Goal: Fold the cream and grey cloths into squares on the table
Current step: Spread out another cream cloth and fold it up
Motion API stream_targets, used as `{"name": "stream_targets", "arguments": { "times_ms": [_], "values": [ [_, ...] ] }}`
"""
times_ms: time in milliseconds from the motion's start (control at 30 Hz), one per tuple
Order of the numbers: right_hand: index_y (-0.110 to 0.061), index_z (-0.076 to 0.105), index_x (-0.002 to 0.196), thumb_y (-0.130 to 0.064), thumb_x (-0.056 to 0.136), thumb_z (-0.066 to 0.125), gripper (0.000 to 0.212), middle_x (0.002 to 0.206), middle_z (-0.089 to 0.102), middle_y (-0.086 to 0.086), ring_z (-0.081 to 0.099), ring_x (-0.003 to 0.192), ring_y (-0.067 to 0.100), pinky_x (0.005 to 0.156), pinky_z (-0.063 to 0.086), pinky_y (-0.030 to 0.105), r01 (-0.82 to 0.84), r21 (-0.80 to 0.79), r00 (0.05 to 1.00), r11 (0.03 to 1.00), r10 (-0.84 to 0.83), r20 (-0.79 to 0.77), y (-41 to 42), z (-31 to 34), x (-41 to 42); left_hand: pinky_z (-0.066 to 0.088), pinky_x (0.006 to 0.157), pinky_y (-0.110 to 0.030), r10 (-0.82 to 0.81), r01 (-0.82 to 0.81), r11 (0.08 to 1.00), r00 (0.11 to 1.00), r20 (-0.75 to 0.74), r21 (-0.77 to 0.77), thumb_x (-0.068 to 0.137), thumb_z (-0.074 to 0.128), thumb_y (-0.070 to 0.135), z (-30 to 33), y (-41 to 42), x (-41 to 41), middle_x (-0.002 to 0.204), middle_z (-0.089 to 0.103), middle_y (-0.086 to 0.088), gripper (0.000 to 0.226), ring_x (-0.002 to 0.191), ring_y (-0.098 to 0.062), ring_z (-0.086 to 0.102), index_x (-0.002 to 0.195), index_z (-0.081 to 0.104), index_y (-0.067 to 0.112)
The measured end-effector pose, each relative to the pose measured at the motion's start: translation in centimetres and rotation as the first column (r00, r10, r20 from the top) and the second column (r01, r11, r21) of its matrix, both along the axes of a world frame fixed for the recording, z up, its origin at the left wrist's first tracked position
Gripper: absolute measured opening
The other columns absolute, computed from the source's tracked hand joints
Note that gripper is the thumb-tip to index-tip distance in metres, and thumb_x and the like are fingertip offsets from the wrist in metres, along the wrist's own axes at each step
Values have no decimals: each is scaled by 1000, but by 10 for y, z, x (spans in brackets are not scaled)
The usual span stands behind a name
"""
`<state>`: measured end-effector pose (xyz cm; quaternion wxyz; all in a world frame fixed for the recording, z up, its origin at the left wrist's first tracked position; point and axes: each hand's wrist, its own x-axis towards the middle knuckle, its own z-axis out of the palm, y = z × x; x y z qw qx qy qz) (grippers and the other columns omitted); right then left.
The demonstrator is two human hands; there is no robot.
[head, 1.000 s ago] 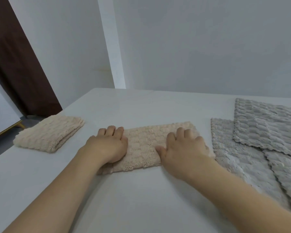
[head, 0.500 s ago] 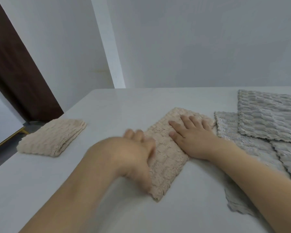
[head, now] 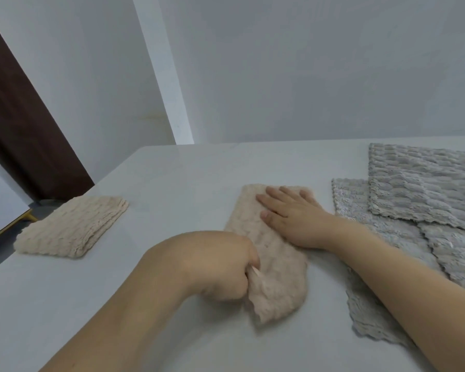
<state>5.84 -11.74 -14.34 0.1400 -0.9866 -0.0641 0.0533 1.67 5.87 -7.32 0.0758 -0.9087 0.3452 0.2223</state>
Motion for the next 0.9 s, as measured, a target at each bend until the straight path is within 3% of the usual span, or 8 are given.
{"name": "stream_targets", "arguments": {
  "times_ms": [167,300,400,467,600,700,800,900],
  "values": [
    [-35,46,140,-39,98,49,42,151,38,-5,29,140,13,116,16,32,-78,261,995,962,60,77,2,7,-1,46,55,-21,52,-44,999,921,-387,29,86,57,18,10,2,-6,74,65,2,10,63,-13,58,79,63,21],
    [-32,63,115,-22,89,62,27,119,63,-4,60,106,15,90,46,27,65,548,993,834,-110,49,-4,6,0,43,55,-21,89,-184,964,901,-424,-190,84,63,17,16,17,9,67,59,9,8,55,-5,51,91,68,17],
    [-31,66,102,-16,90,61,20,104,68,11,59,74,18,65,49,28,81,731,996,678,-74,-42,2,12,-1,42,61,-28,204,-304,886,934,-294,-350,85,63,27,6,28,30,61,56,13,8,58,-7,49,82,69,23],
    [-30,67,100,-17,90,60,17,112,66,8,60,83,17,75,50,28,80,719,996,691,-79,-35,1,14,-2,43,63,-29,258,-351,841,929,-265,-412,87,63,31,0,35,39,61,59,14,13,59,-7,51,77,71,28],
    [-33,66,89,-27,87,60,9,120,58,-13,51,117,15,106,29,35,117,343,973,932,-177,146,-11,15,0,50,76,-30,232,-328,773,943,-239,-543,94,60,36,-3,34,44,81,71,12,16,75,-8,63,86,74,32],
    [-29,70,74,-47,91,54,29,98,64,-11,57,95,16,89,43,38,129,556,970,821,-220,99,-17,29,-2,44,67,-20,235,-283,715,958,-161,-639,95,60,37,-7,27,45,74,67,19,16,67,3,60,85,72,33],
    [-13,71,82,-67,79,56,56,78,65,-4,55,70,11,67,39,28,60,642,992,765,25,-122,-18,58,-9,44,67,-22,300,-286,671,948,-103,-684,92,64,38,-15,23,47,75,67,16,10,69,2,60,86,71,33],
    [-7,69,85,-42,81,73,36,69,62,-3,53,62,9,58,39,17,-36,530,945,847,201,-258,-19,67,-16,46,66,-23,327,-305,634,938,-111,-710,90,64,39,-22,23,50,73,64,18,7,67,-2,58,87,69,35]
  ]
}}
